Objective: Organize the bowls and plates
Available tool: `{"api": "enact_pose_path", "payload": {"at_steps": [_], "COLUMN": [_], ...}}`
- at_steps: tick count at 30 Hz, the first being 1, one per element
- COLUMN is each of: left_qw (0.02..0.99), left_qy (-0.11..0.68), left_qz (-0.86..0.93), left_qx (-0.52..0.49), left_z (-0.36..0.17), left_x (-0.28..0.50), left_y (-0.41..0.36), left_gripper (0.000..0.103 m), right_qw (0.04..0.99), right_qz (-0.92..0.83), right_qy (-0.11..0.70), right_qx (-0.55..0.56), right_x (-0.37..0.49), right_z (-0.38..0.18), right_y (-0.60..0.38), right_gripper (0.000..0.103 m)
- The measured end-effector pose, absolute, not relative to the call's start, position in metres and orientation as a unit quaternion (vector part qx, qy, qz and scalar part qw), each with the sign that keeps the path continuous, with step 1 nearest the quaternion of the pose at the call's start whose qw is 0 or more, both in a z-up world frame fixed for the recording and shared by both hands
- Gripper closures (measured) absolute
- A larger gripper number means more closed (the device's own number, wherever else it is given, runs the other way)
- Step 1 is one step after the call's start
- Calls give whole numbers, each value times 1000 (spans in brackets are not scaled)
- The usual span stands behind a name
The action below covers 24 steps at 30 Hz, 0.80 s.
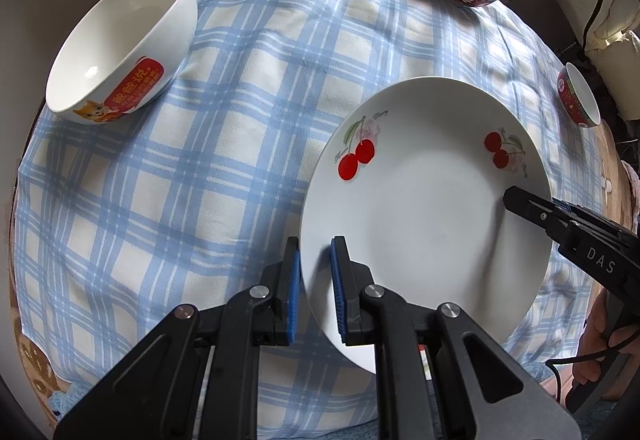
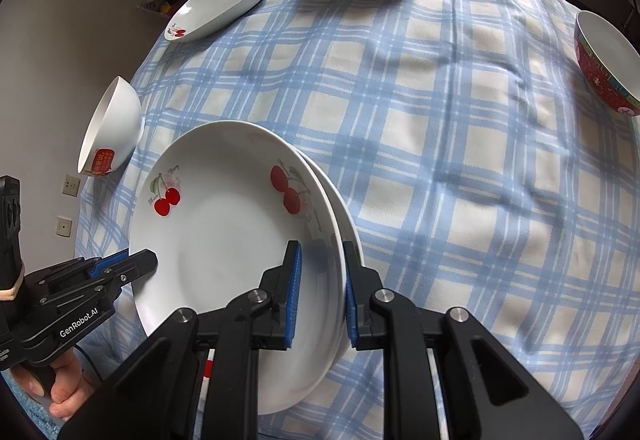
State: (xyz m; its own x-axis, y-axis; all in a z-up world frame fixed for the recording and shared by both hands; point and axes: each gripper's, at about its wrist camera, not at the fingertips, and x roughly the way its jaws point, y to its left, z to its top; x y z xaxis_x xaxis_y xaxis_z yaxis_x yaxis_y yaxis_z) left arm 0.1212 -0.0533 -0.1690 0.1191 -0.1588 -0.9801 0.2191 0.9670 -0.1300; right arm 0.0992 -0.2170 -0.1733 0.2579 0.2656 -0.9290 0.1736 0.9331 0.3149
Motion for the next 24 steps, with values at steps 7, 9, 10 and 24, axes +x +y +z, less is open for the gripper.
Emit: {"api": "enact_pose_path", "payload": {"at_steps": [7,9,10,24], "left_qw": [747,748,748,750], "left_qy": [652,651,650,646], "left_qz": [-127,-127,-127,-133], "left_qx": [27,35,38,46], "left_z": [-170,-171,-172,-174], "left_x": [121,120,120,121], "left_y": [-55,-57,-58,-61], "left_gripper": [88,88,87,87], "right_qw": [774,774,774,782], "right_qz": [28,29,30,20], "right_qy": [608,609,609,599], "right_qx": [173,172,171,172], "right_x": [99,99,99,99], "right_z": [-172,-172,-171,-162], "right_y": [-217,-216,-216,-227], "right_gripper": [81,81,81,81]}}
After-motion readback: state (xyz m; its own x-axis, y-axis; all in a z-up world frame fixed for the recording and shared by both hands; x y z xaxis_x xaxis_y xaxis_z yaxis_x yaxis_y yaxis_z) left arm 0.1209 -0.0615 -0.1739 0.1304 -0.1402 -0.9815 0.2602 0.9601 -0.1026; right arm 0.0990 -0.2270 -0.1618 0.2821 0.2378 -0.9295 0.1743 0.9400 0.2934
